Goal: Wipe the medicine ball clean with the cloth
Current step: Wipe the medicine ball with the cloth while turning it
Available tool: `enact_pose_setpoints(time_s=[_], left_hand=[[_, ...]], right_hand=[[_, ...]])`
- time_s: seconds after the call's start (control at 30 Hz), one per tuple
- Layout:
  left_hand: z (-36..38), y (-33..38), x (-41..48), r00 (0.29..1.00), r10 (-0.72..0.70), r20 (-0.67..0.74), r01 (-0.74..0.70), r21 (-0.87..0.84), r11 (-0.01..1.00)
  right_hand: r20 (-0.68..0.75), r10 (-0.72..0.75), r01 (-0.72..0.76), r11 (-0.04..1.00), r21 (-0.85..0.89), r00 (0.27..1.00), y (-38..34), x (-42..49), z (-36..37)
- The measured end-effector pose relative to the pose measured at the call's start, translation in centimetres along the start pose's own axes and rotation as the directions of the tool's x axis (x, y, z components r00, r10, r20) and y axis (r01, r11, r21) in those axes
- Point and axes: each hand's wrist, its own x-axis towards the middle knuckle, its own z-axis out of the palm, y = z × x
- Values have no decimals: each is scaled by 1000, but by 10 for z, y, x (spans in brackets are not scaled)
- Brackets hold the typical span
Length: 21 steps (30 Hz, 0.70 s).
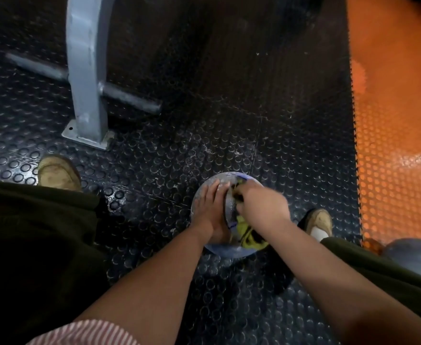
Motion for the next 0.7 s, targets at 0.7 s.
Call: enact_pose_setpoints(time_s=[0.7], left_hand=[[0,-9,5,1000,9,-30,-9,11,1000]], right_hand=[[180,129,-138,990,41,975,-2,26,-6]])
